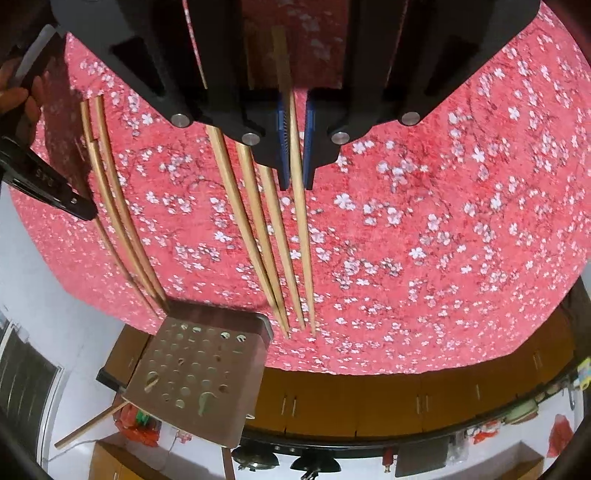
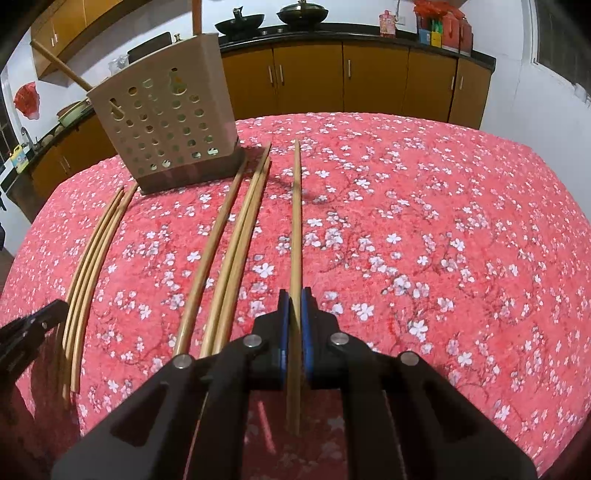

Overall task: Organize utensils
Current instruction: 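Lift the held chopsticks with both tools toward the holder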

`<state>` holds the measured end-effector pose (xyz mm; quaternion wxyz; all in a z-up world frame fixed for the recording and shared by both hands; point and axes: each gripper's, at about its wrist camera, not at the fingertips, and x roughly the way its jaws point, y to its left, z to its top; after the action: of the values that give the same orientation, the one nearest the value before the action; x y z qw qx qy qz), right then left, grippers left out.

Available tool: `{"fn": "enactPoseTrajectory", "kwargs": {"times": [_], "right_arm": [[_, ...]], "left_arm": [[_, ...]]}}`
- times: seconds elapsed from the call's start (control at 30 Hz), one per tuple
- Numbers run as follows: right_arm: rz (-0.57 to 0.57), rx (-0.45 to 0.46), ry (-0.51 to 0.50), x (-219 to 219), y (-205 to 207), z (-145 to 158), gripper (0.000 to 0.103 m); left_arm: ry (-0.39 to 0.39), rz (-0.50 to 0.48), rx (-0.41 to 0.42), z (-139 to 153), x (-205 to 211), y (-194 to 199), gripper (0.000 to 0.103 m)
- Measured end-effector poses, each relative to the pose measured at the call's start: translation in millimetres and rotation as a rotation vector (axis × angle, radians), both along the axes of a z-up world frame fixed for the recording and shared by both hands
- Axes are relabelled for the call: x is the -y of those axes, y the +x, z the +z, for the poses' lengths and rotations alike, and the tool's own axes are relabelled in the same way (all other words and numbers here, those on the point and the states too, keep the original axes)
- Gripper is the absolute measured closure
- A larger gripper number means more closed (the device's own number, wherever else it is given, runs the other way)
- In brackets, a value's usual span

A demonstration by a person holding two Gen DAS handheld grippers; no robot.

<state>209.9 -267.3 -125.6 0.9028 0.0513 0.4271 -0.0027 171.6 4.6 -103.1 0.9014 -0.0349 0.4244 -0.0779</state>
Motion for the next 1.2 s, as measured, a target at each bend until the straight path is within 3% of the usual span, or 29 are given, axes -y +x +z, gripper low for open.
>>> {"fn": "enactPoseTrajectory", "kwargs": {"times": [0.17,0.37,0.63,1.2], "right_arm": [[-0.011,0.011,-0.006,3,3,0,0.095],[-0.04,0.027,0.004,15,19,-2,0.095],[-0.042,0.027,0.034,19,22,-5,0.095],[-0.044,0.027,0.052,21,21,-4,0.095]], "left_arm": [[0.02,0.046,0.001,-3,-17,24,0.096],[-0.035,0.106,0.01,-6,-44,46,0.096],[-0.088,0.112,0.013,-7,-54,39,0.095],[-0.083,0.115,0.009,-7,-52,43,0.095]]}}
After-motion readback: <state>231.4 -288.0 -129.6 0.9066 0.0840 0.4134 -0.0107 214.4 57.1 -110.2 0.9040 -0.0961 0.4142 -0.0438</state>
